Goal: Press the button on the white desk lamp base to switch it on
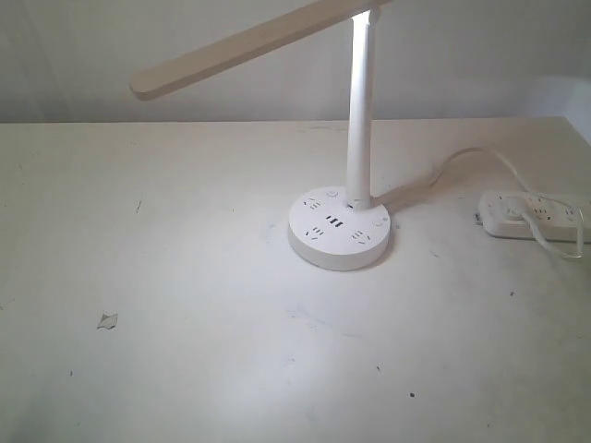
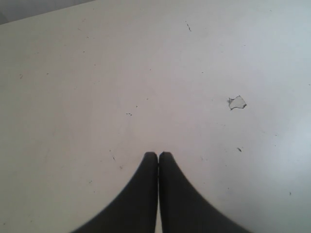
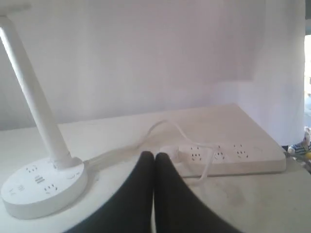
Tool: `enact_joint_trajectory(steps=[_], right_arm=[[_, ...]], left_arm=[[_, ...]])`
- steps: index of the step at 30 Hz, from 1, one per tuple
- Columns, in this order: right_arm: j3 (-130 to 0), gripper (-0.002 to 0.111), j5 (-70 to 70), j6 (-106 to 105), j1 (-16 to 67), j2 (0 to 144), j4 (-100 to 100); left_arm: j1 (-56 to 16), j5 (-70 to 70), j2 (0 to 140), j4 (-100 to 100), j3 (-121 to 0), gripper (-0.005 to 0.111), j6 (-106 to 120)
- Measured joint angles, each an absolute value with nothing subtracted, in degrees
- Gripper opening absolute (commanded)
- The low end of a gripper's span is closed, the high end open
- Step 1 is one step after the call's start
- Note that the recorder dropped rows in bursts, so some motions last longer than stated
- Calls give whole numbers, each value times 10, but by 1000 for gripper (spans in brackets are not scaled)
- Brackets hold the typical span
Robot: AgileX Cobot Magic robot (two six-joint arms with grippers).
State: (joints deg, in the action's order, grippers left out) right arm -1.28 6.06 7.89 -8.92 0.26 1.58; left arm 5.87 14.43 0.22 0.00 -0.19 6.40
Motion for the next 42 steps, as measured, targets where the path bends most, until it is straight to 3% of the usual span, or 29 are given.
enact_joint_trajectory(steps=[11,42], right_arm=[[-3,0,191,79,-90,3,15],[-3,0,196,79,-90,3,-80]], left_arm=[[59,144,2,0,-2,0,64],[59,144,2,0,-2,0,64]])
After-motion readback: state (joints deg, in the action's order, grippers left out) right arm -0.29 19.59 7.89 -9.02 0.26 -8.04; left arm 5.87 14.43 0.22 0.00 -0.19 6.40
